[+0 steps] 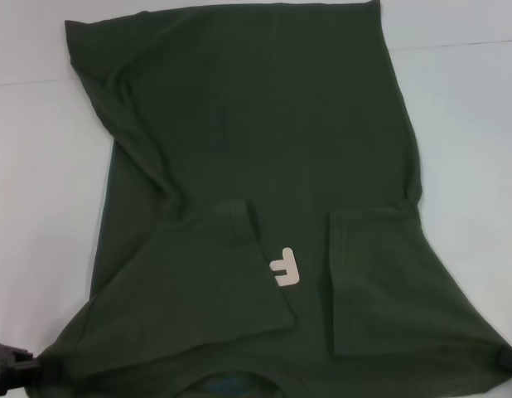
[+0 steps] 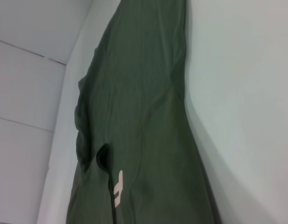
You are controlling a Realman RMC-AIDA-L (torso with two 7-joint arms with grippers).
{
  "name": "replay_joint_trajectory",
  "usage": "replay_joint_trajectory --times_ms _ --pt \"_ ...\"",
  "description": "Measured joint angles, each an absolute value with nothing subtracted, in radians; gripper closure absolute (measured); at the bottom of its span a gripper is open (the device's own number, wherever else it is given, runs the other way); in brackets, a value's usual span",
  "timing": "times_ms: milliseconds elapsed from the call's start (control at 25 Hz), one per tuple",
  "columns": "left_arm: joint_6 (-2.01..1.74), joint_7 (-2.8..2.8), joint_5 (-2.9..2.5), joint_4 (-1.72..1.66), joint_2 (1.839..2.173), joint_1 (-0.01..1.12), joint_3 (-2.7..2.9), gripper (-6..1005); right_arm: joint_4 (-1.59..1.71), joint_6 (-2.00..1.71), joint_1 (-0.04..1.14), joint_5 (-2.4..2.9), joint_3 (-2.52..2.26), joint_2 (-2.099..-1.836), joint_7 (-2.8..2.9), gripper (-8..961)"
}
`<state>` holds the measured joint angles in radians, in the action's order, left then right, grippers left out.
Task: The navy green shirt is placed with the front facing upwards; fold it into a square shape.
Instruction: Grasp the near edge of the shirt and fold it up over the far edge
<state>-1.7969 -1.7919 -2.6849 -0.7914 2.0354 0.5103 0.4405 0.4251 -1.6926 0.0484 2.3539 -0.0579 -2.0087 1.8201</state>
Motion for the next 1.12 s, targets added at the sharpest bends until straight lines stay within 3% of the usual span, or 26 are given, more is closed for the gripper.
replay_joint_trajectory --times_ms 1120 --pt "-1.971 -1.671 -2.646 -0.822 2.006 0.471 0.194 940 0.436 -1.848 0.059 2.353 0.046 -1.991 1.731 925"
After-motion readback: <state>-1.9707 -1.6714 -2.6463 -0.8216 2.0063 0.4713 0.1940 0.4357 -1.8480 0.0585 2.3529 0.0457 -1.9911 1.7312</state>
